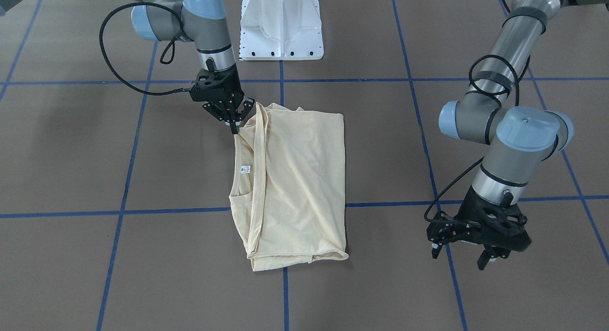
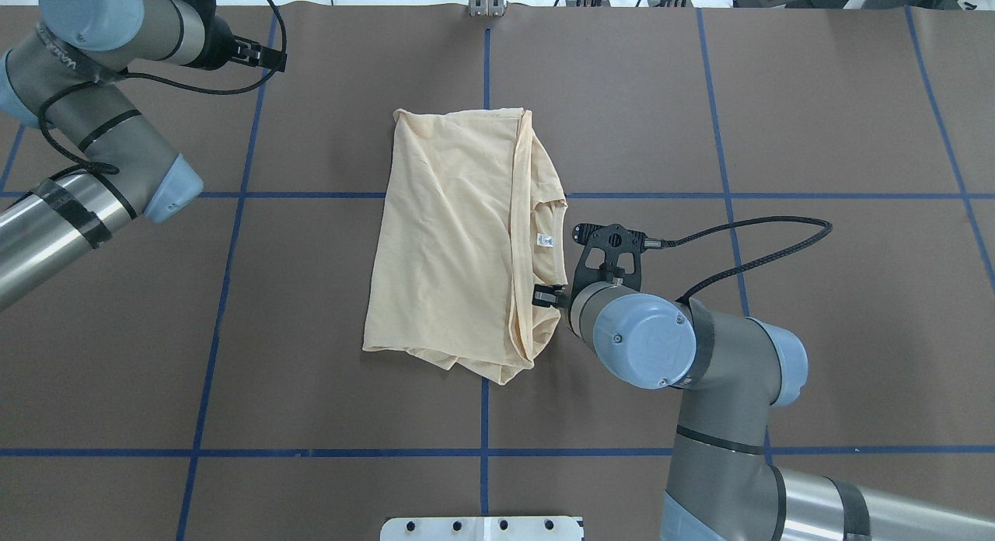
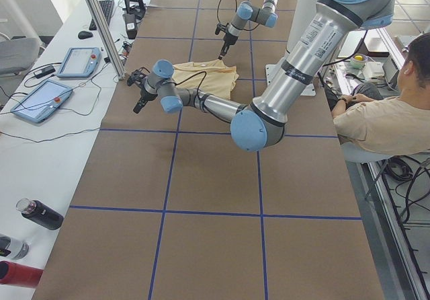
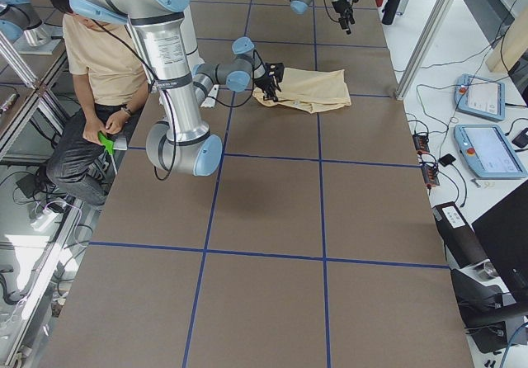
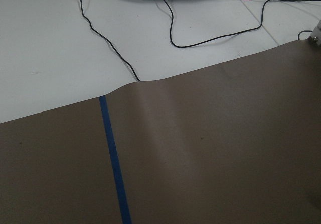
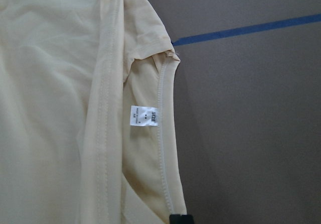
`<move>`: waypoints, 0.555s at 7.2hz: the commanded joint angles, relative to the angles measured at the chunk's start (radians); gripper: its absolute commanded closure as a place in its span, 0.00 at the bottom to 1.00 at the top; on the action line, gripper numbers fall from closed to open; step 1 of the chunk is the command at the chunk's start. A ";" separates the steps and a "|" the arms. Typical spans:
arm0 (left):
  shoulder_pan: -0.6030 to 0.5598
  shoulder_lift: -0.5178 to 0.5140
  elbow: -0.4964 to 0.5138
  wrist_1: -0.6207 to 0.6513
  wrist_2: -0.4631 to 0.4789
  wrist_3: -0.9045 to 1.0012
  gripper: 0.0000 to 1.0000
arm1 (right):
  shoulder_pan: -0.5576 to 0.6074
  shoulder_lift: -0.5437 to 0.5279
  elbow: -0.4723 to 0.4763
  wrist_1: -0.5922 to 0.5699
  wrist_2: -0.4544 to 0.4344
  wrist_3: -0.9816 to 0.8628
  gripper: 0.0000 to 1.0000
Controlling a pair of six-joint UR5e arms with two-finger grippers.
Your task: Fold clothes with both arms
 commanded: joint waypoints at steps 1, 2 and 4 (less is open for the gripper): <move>0.001 0.001 -0.001 0.000 0.000 0.000 0.00 | 0.009 0.061 -0.008 -0.045 0.005 -0.003 0.00; 0.001 0.001 -0.001 0.000 0.000 0.000 0.00 | 0.015 0.163 -0.028 -0.170 0.007 -0.007 0.00; 0.001 0.002 -0.001 0.000 0.000 0.000 0.00 | 0.018 0.294 -0.197 -0.221 0.007 -0.012 0.00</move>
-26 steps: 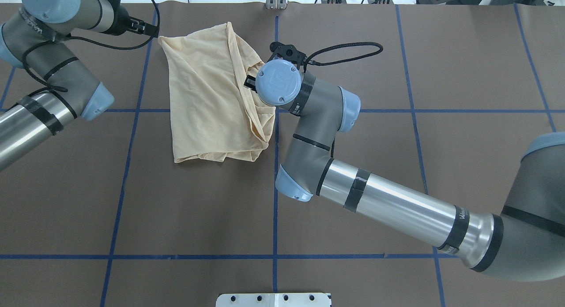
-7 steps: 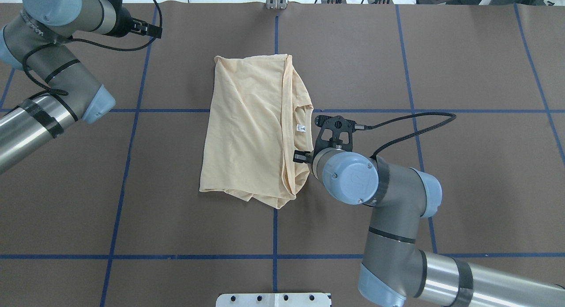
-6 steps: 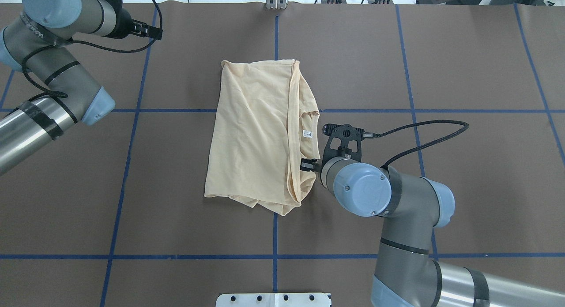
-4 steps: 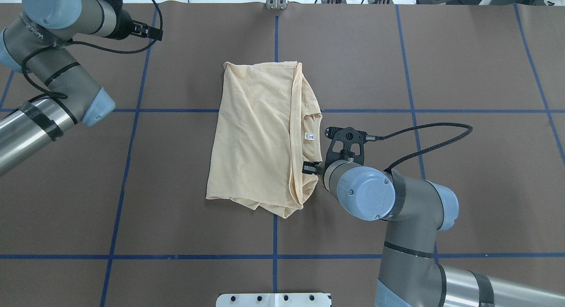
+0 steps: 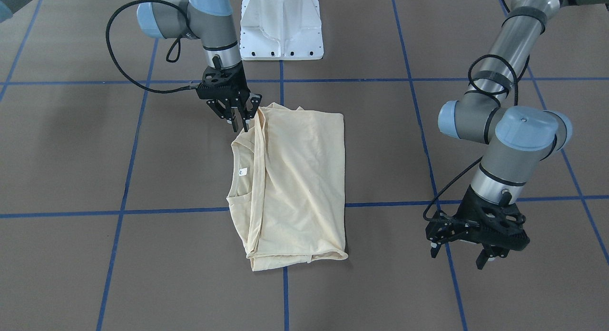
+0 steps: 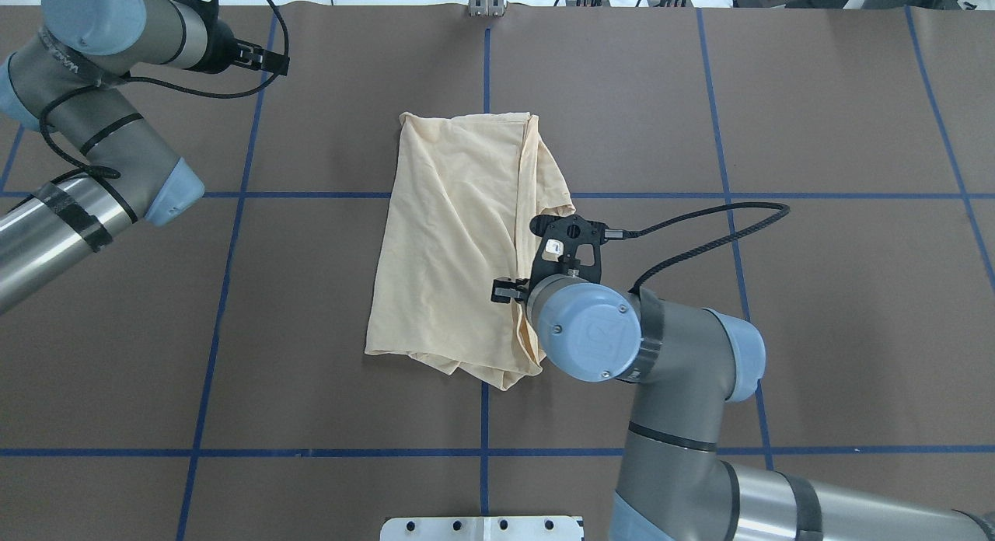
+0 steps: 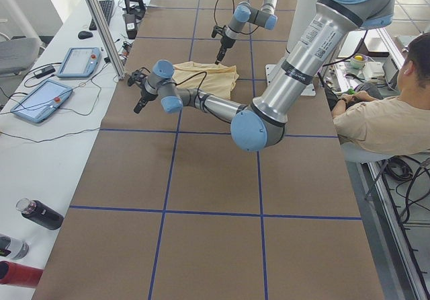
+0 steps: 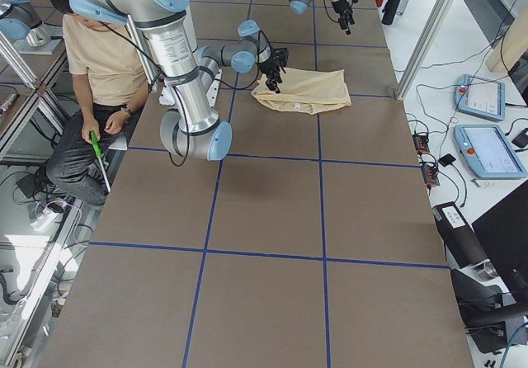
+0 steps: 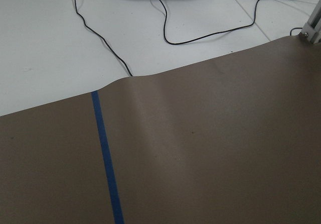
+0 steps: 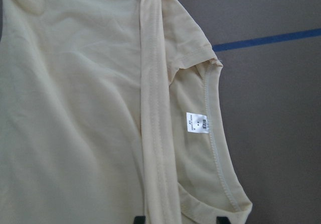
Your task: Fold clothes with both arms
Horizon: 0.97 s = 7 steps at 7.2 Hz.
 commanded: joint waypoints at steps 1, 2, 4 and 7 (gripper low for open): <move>0.000 0.004 -0.002 0.000 0.000 0.000 0.00 | 0.003 0.072 -0.115 -0.030 0.002 -0.042 0.00; 0.000 0.005 -0.002 0.000 0.000 0.000 0.00 | 0.003 0.067 -0.115 -0.037 0.005 -0.074 0.02; 0.000 0.005 0.000 0.000 0.000 0.000 0.00 | -0.003 0.049 -0.117 -0.039 0.007 -0.079 0.35; 0.000 0.005 0.000 0.000 0.000 0.000 0.00 | -0.006 0.047 -0.115 -0.040 0.010 -0.088 0.72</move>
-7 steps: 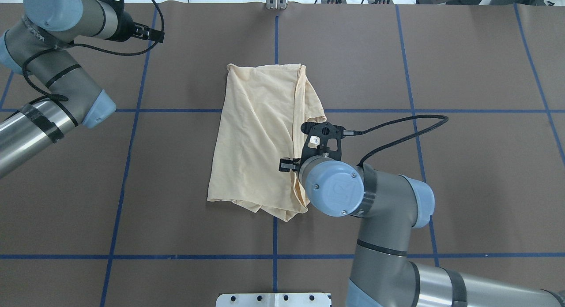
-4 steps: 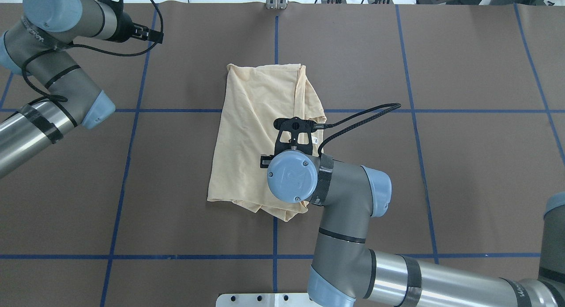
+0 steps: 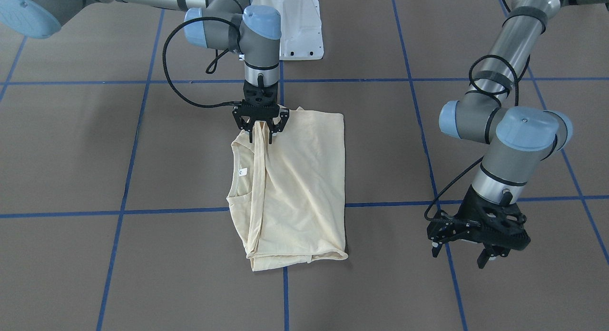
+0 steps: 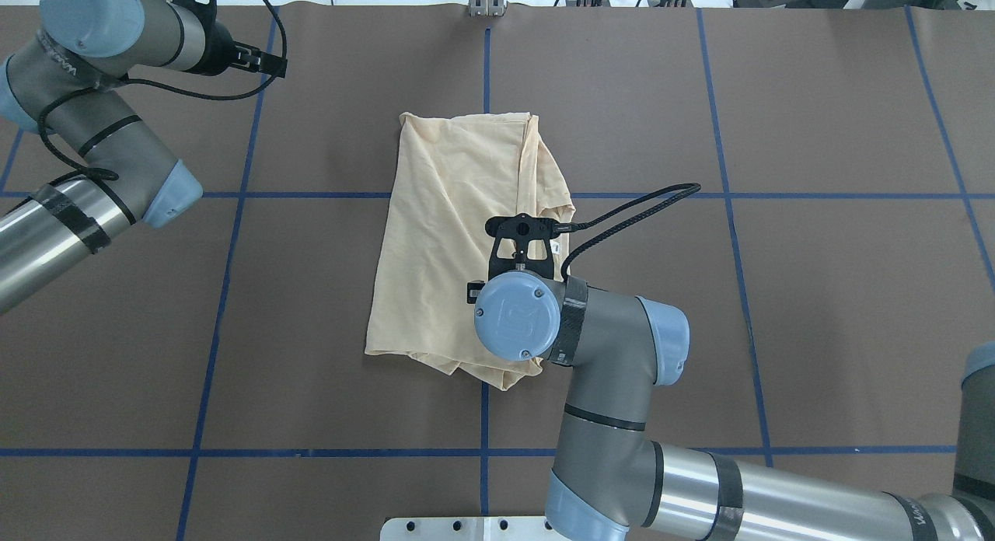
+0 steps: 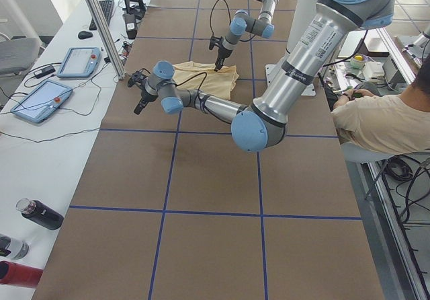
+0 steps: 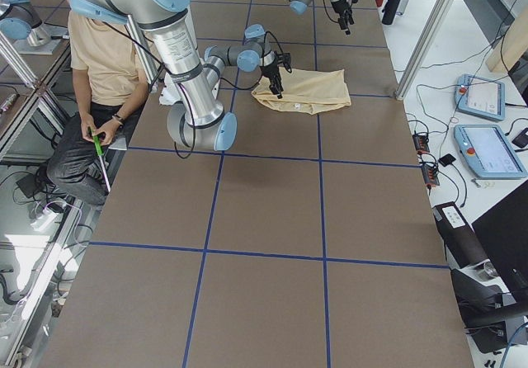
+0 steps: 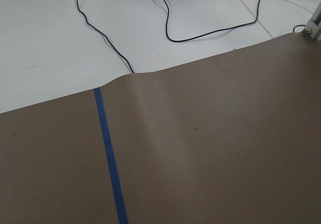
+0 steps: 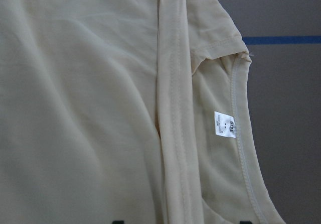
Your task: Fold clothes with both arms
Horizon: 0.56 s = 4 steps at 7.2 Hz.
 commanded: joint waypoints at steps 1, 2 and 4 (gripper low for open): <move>0.000 0.000 0.000 0.000 0.000 0.000 0.00 | -0.002 -0.005 0.001 -0.001 0.000 -0.008 0.75; 0.000 0.000 0.000 0.000 0.000 0.000 0.00 | -0.002 -0.005 0.001 -0.001 0.000 -0.008 0.83; 0.002 0.000 -0.001 0.000 0.000 -0.002 0.00 | -0.002 -0.024 0.017 0.002 0.002 -0.009 1.00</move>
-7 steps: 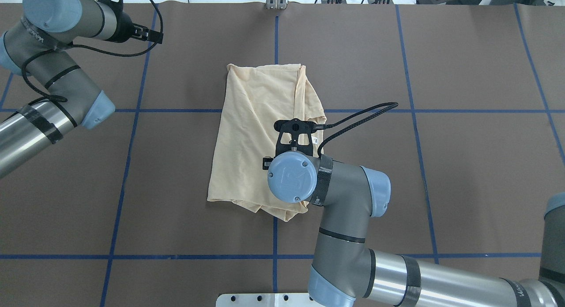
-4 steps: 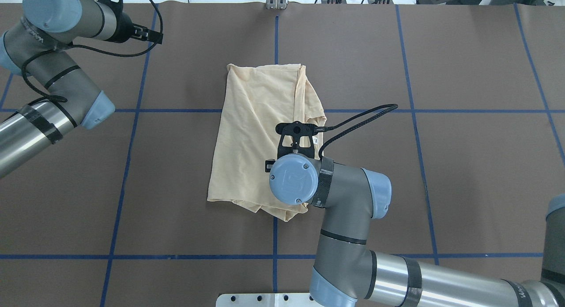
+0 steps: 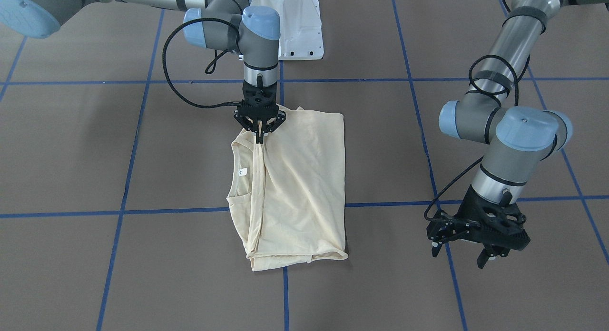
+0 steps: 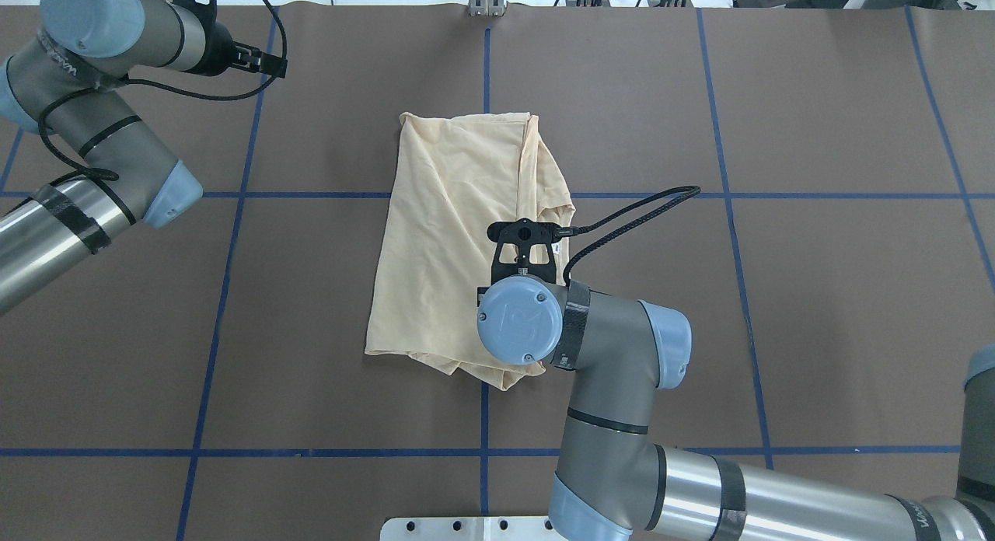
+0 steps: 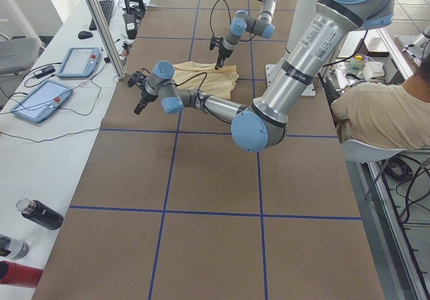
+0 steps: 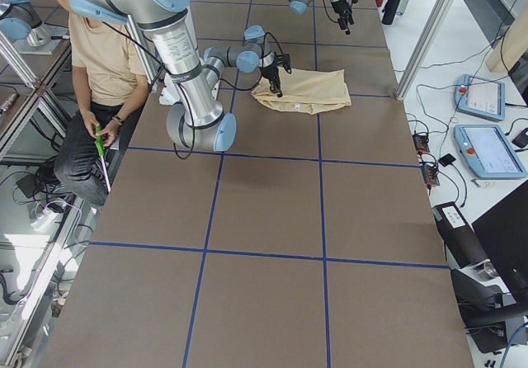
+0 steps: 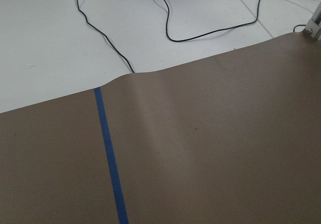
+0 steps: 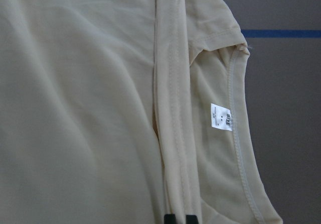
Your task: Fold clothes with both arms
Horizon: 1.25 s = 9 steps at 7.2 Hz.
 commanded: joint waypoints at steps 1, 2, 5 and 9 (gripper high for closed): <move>0.001 0.000 -0.001 0.000 0.000 -0.001 0.00 | 0.001 -0.073 0.079 0.002 0.001 -0.033 1.00; 0.001 0.000 -0.001 0.000 0.000 -0.001 0.00 | 0.005 -0.141 0.143 0.003 0.001 -0.061 1.00; 0.002 0.000 -0.001 -0.002 -0.002 -0.020 0.00 | -0.005 -0.198 0.170 0.015 -0.003 -0.064 0.12; 0.031 0.091 -0.233 0.017 -0.164 -0.247 0.00 | 0.116 -0.213 0.237 0.152 0.151 -0.064 0.00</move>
